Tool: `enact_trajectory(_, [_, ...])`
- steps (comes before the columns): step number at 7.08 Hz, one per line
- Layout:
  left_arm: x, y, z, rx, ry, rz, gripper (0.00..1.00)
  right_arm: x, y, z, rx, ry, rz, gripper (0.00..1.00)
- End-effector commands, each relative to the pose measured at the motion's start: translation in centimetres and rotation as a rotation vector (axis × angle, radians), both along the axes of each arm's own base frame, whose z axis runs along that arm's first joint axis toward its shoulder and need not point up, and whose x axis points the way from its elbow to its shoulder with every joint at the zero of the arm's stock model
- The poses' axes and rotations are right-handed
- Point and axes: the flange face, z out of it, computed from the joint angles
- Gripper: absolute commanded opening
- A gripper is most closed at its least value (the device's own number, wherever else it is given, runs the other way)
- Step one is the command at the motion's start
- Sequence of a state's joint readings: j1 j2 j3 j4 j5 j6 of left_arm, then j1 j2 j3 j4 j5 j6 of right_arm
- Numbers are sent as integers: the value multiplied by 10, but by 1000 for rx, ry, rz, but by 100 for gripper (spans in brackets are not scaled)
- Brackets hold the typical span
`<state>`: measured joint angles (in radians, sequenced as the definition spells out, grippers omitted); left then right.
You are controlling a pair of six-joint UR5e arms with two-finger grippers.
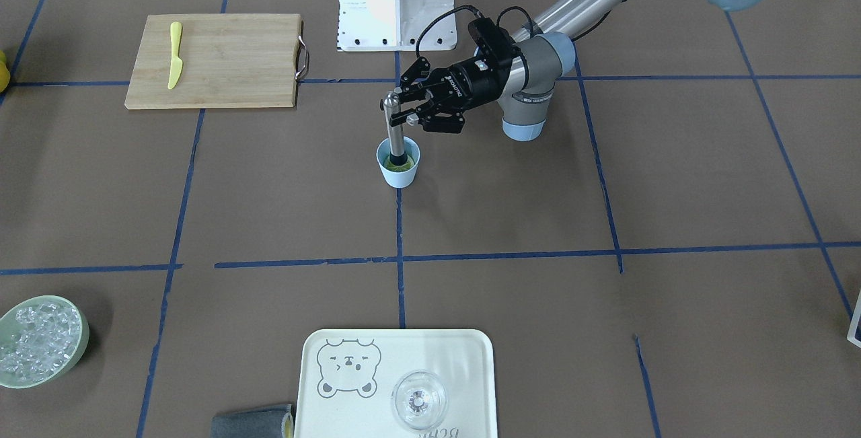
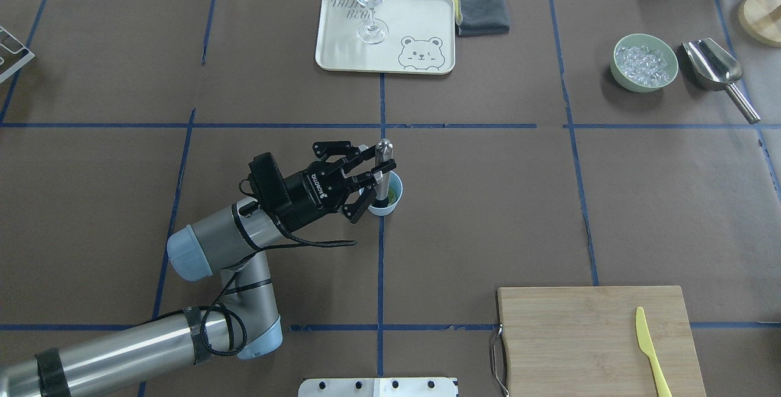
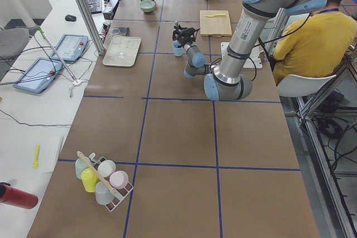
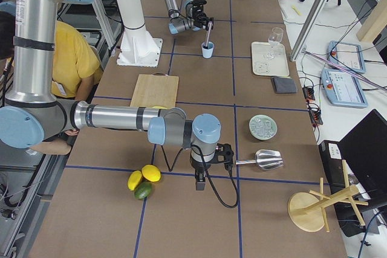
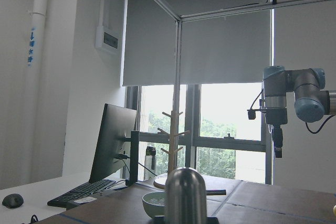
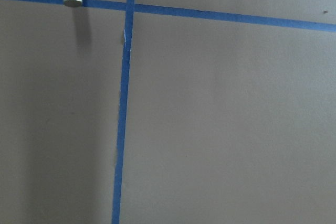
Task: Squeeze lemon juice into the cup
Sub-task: 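Lower the muddler into the cup and press down on the lemon, then lift the muddler out of the cup and carry it back to its spot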
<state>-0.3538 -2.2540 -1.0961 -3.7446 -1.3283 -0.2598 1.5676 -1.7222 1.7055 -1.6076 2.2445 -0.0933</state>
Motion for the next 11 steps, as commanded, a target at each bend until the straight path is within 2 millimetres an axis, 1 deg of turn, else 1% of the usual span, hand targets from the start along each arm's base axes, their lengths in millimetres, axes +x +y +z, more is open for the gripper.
enact_trajectory(1, [3,2,3,-4,-10,-3,0,0,1,3,-6,0,0,100])
enact_trajectory(2, [2,1,-2,-9,2,-10,0,0,1,3,-7,0,1,100])
enact_trajectory(3, [-6,-1,-11,-1,26,-18,0,0,0,2,-5,0,0,100])
enact_trajectory(4, [-23,-5,-29,13,75,-27,0,1,0,2,-5,0,1,100])
enact_trajectory(5, [-40,-16,-40,17,104,-45,0,1,0,2,-5,0,1,100])
enact_trajectory(6, [-62,-31,-44,1,140,-42,0,2,0,2,-3,0,4,100])
enact_trajectory(7, [-83,-38,-48,-22,120,-52,0,2,0,2,-5,0,7,100])
enact_trajectory(8, [-98,-46,-59,-66,41,-68,0,2,0,2,-12,1,14,100])
enact_trajectory(9, [-108,-63,-59,-126,-70,-95,0,2,0,2,-12,1,14,100])
enact_trajectory(10, [-107,-76,-50,-188,-186,-117,0,3,0,2,-12,1,16,100])
enact_trajectory(11, [-103,-87,-27,-263,-328,-135,0,3,1,3,-14,1,16,100])
